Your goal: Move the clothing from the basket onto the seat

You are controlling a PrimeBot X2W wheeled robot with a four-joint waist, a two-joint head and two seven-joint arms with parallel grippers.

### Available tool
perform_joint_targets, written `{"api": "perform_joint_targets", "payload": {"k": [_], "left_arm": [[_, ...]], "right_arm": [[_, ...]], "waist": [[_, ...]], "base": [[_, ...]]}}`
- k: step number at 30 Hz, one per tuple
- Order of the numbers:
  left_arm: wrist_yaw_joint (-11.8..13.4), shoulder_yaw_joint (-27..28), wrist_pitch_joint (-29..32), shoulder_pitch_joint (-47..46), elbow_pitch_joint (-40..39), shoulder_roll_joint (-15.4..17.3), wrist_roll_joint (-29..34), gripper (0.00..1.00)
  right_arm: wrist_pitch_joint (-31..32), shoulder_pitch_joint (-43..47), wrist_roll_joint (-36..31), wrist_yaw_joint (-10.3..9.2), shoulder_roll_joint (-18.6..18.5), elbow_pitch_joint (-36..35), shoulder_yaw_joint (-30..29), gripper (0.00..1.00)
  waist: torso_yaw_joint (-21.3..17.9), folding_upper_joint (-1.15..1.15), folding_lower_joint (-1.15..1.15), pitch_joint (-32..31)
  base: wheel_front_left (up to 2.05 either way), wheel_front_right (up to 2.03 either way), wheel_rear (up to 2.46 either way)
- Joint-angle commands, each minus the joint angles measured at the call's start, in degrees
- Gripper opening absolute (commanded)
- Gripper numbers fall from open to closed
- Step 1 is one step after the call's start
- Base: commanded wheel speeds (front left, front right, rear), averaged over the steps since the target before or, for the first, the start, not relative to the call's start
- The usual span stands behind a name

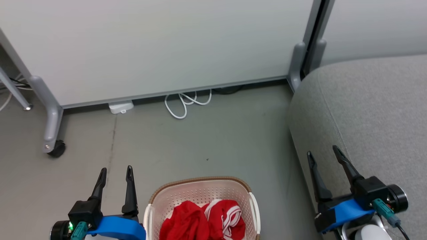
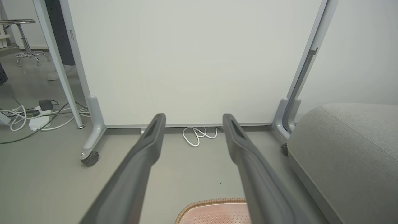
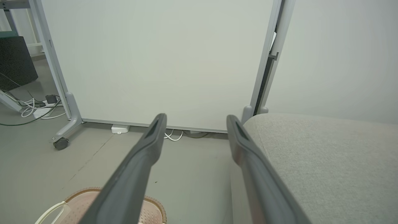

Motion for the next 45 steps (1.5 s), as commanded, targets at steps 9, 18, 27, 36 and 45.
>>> {"api": "perform_joint_targets", "payload": {"k": [9, 18, 27, 36, 45], "left_arm": [[-0.36, -0.15, -0.22, -4.62, 7.67, 0.92, 0.88, 1.00], [-0.39, -1.05, -0.22, -13.69, 20.70, 3.06, 2.57, 1.00], [0.20, -2.61, 1.22, -21.98, 32.75, 4.85, 4.16, 1.00], [-0.97, -5.05, 2.75, -28.25, 40.04, 6.60, 5.47, 1.00], [-0.16, -6.06, 3.40, -32.98, 44.44, 8.64, 5.88, 1.00]], "right_arm": [[-0.09, -4.87, -0.06, 0.03, -0.21, -3.76, 3.76, 1.00], [-0.54, -8.28, 2.38, 0.03, -0.17, -5.68, 4.25, 1.00], [-0.67, -11.45, 4.72, 0.03, -0.15, -8.08, 4.60, 1.00], [-0.67, -12.80, 7.56, 0.03, -0.17, -9.76, 5.09, 1.00], [-0.67, -14.24, 9.19, 0.03, -0.17, -10.51, 6.06, 1.00]], "waist": [[-9.15, 0.00, 0.00, 11.62], [-14.88, 0.00, 0.00, 23.78], [-16.00, 0.00, 0.00, 33.00], [-15.96, 0.00, 0.00, 39.44], [-16.66, 0.00, 0.00, 43.52]], "base": [[0.00, 0.00, 0.00], [0.00, 0.00, 0.00], [0.00, 0.00, 0.00], [0.00, 0.00, 0.00], [0.00, 0.00, 0.00]]}}
